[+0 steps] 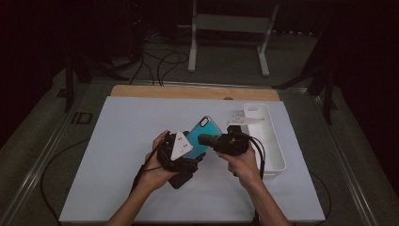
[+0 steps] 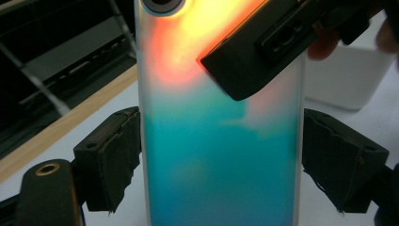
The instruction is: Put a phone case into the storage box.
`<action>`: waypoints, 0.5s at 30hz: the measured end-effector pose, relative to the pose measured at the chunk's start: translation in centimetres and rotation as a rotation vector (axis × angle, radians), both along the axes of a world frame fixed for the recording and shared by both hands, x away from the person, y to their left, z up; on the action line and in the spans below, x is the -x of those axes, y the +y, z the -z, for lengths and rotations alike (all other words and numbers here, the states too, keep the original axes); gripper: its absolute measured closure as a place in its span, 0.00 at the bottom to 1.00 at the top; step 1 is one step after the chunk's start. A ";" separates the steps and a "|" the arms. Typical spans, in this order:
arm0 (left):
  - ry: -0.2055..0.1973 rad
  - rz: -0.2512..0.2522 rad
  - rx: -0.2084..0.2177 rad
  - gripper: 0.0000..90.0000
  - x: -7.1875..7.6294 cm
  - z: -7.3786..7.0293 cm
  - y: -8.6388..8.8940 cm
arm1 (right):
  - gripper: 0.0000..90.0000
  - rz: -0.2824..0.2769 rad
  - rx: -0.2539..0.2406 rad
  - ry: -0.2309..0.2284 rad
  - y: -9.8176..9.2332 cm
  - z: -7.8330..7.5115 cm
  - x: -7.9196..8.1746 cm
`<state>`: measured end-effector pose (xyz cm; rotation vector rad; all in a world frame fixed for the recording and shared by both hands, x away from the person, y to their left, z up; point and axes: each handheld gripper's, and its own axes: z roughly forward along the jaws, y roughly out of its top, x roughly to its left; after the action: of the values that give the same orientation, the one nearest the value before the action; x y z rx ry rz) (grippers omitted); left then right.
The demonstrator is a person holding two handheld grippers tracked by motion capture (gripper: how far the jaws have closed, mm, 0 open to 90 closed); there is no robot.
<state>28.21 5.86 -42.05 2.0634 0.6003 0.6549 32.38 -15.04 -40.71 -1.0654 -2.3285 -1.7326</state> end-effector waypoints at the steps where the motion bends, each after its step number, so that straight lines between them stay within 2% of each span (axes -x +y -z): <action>1: 0.004 -0.006 -0.004 0.20 0.0 0.0 0.0 | 0.95 0.005 0.009 -0.005 0.1 0.1 0.0; 2: 0.017 -0.003 0.004 0.21 -0.1 0.1 0.1 | 0.96 0.015 0.017 -0.023 0.1 0.1 0.1; 4: 0.028 0.001 0.008 0.17 -0.2 0.2 0.1 | 0.96 0.021 0.018 -0.027 0.1 0.1 0.1; 8: 0.065 0.000 0.050 0.16 -0.5 0.5 0.6 | 0.96 0.032 0.024 -0.036 0.0 0.0 0.1; 9: 0.081 0.012 0.069 0.15 -0.6 0.4 0.8 | 0.96 0.033 0.026 -0.041 0.0 0.0 0.1; 10: 0.081 0.012 0.069 0.14 -0.6 0.4 0.8 | 0.96 0.033 0.026 -0.041 0.0 0.0 0.1; 11: 0.102 0.023 0.085 0.14 -0.7 0.4 1.0 | 0.96 0.032 0.027 -0.045 0.0 0.0 0.1; 15: 0.154 0.056 0.097 0.08 -0.9 0.4 1.2 | 0.96 0.022 0.023 -0.055 -0.2 -0.1 0.2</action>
<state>29.16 7.09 -42.43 2.0439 0.6468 0.4289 32.22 -15.20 -40.63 -1.0635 -2.3834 -1.7694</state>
